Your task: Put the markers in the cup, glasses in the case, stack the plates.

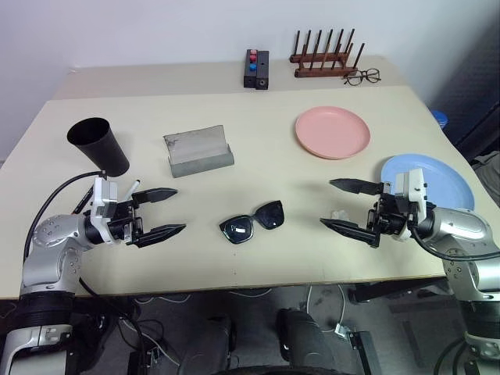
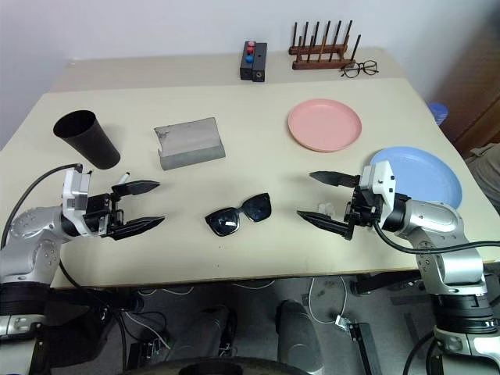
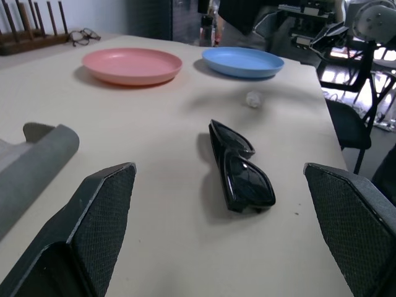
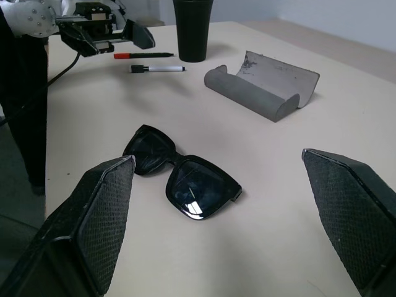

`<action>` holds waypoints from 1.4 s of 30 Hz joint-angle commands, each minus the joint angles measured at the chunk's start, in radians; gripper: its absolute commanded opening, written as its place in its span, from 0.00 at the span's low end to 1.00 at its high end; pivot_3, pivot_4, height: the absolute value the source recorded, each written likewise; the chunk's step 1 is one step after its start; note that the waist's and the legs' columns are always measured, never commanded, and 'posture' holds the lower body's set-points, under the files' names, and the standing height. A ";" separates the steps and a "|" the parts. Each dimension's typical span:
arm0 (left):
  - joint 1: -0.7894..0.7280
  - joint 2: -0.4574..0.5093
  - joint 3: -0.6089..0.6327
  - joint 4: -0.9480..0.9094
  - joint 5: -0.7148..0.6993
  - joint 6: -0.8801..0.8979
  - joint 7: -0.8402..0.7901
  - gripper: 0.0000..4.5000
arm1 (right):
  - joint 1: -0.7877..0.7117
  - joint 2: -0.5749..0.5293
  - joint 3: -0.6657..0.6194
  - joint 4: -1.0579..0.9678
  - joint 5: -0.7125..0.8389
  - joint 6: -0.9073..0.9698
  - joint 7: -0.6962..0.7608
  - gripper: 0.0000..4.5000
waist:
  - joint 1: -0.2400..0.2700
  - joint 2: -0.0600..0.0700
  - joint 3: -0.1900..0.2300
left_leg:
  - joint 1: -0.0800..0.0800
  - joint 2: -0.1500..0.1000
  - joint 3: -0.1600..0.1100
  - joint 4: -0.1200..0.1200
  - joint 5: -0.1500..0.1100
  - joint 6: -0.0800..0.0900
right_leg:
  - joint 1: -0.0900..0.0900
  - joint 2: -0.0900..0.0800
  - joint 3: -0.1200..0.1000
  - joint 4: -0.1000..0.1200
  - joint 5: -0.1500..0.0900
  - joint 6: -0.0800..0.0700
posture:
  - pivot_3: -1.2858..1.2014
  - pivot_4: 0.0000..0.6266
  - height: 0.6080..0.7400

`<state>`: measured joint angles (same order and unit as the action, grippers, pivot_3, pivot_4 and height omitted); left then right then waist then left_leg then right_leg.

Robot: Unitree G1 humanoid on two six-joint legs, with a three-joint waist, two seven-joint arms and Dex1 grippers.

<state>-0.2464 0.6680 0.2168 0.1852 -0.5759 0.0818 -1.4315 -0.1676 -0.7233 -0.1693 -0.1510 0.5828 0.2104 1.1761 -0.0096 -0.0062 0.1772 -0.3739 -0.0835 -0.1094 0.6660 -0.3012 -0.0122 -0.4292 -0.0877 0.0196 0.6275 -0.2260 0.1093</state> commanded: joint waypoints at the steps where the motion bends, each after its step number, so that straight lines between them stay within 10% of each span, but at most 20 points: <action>1: -0.028 0.003 0.004 0.006 -0.002 -0.012 -0.002 1.00 | -0.002 -0.001 -0.024 -0.010 0.006 -0.015 -0.002 0.98 | 0.000 0.000 0.000 | 0.000 0.000 0.000 0.000 0.000 0.000 | 0.000 0.000 0.000 0.000 0.000 0.000 | 0.52 0.24 1.00; 19: -0.099 0.029 0.077 0.069 -0.052 0.016 0.012 1.00 | -0.122 0.060 0.027 0.042 -0.042 -0.049 -0.057 0.98 | -0.003 0.000 0.000 | 0.000 0.000 0.000 0.000 0.000 0.000 | 0.000 0.001 0.000 0.000 0.000 0.000 | 0.52 0.24 1.00; 27: -0.083 0.071 0.203 0.001 -0.148 0.227 0.199 1.00 | -0.361 0.277 0.103 0.145 -0.111 -0.037 -0.263 0.98 | -0.004 0.000 0.000 | -0.001 0.001 0.000 -0.001 0.001 -0.002 | -0.003 0.001 0.001 0.002 0.000 0.000 | 0.52 0.24 1.00; 42: 0.090 0.135 0.292 -0.162 -0.076 0.355 0.512 1.00 | -0.430 0.325 0.200 0.159 -0.235 -0.038 -0.350 0.98 | -0.008 0.000 0.001 | -0.002 0.001 0.001 -0.003 0.001 -0.002 | -0.006 0.002 0.002 0.002 0.000 0.000 | 0.52 0.24 1.00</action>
<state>-0.1576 0.7779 0.4589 0.0614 -0.6430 0.4324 -0.9301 -0.5793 -0.4016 0.0343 0.0403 0.3591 0.2000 0.8379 -0.0171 -0.0058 0.1779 -0.3757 -0.0829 -0.1086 0.6626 -0.3000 -0.0145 -0.4350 -0.0855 0.0218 0.6295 -0.2260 0.1089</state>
